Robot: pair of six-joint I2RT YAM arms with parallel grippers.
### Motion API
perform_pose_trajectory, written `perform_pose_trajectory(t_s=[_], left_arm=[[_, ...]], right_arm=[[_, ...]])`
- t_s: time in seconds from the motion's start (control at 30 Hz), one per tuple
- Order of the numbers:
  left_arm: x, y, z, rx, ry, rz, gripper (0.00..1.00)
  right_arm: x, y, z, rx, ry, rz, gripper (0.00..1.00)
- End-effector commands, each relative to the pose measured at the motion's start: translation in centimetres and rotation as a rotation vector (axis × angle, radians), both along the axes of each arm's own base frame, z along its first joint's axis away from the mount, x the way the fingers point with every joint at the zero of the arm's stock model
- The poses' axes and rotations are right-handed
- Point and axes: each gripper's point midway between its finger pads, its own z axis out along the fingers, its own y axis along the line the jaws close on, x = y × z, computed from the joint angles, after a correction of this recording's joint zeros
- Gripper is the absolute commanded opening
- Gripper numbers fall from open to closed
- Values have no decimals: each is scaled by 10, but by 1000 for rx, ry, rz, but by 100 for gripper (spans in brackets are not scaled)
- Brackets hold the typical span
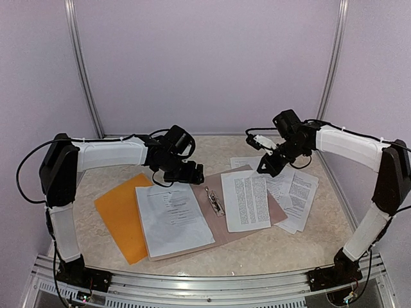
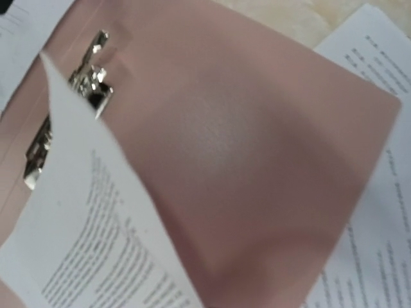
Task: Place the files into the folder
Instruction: Place the file in the spring clip on the folder.
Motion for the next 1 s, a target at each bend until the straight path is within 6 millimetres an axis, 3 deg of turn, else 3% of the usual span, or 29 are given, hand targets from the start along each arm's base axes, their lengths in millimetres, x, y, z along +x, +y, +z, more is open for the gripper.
perform_pose_trajectory(t_s=[0.0,0.43,0.97], left_arm=[[-3,5,-1,34,-4,12,90],[-7,8,-1,38,-11,16,90],[-6,11,0,48,-19,21,90]], right_arm=[[6,13,-15,54,42,-9,0],[29,7,-33,-16,47,-94,0],[52,23,-57,-68,78,-5,0]])
